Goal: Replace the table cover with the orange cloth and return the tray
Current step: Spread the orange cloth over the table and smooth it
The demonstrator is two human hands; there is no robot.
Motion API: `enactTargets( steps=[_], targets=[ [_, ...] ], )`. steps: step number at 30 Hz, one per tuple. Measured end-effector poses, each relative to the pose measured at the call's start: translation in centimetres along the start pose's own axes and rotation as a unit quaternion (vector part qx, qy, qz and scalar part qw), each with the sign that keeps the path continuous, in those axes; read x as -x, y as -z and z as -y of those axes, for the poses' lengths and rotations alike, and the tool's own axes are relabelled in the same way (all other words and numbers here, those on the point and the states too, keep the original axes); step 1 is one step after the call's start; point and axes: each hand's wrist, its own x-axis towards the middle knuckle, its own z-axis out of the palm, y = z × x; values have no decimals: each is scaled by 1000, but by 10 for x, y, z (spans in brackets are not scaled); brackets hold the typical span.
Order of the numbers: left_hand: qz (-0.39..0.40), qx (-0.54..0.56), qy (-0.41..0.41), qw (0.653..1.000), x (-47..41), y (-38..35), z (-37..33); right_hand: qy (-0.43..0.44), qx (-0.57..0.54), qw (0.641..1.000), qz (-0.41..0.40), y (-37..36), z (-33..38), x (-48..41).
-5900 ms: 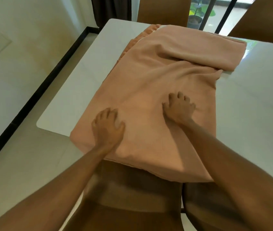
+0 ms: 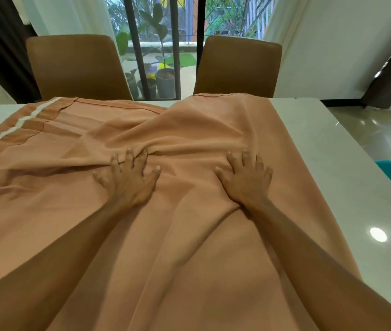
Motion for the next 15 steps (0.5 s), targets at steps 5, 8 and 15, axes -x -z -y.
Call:
enactTargets(
  steps=[5,8,15],
  targets=[
    [6,2,7,1000,-54,9,10,12,2,999,48,4,22,-52],
    [8,-12,26,1000,-76,20,19,30,20,997,75,7,37,-78],
    [-122,47,5,991,-103,31,26,47,-226,954,193,51,55,-103]
  ],
)
